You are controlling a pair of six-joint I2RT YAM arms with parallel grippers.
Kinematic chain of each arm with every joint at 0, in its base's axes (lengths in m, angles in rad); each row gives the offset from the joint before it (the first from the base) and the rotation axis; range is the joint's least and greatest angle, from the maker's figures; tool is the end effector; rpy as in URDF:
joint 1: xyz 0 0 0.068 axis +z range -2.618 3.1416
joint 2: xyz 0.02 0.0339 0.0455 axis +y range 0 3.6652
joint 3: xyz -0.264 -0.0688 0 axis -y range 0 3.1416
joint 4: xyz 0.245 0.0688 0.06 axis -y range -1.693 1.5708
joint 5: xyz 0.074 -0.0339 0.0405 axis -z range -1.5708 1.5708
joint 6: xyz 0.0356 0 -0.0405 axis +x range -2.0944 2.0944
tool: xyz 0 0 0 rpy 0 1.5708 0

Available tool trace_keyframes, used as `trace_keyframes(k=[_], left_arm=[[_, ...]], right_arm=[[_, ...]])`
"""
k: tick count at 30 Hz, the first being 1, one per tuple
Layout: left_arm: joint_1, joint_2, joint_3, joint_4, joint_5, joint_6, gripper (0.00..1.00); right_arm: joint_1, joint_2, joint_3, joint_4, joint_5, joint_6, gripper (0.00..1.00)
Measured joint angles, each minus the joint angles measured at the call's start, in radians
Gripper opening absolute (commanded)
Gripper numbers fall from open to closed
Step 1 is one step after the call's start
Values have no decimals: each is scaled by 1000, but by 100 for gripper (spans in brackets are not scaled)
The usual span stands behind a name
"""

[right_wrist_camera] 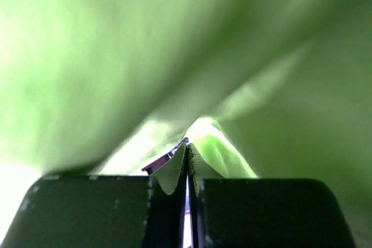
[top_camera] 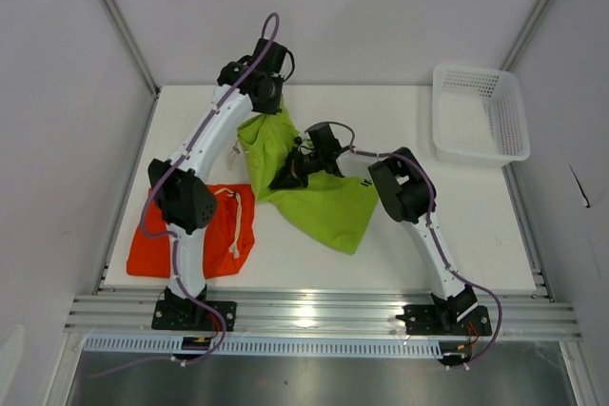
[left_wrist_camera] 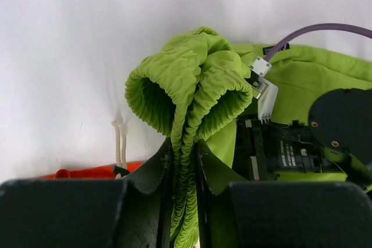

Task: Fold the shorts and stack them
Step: Fold the shorts

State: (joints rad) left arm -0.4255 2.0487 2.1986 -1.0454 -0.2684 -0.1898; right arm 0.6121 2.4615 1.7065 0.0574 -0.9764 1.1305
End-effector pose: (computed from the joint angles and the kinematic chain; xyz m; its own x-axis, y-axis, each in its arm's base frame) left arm 0.4069 -0.1740 0.3593 -0.7448 0.1378 -0.6530 0.1084 0.9904 0.0853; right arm 0.4060 0.3211 0.0950 -0.9853 -0.0727 0.1548 0.1170 0.3738 0.9201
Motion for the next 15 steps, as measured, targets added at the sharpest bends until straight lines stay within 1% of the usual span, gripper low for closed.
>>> trace_keyframes(k=[8, 15], left_arm=[[-74, -1, 54, -65, -97, 13, 0], [-80, -5, 73, -92, -126, 18, 0]], right_arm=[[9, -5, -13, 23, 0, 22, 0], [10, -39, -56, 5, 0, 26, 2]])
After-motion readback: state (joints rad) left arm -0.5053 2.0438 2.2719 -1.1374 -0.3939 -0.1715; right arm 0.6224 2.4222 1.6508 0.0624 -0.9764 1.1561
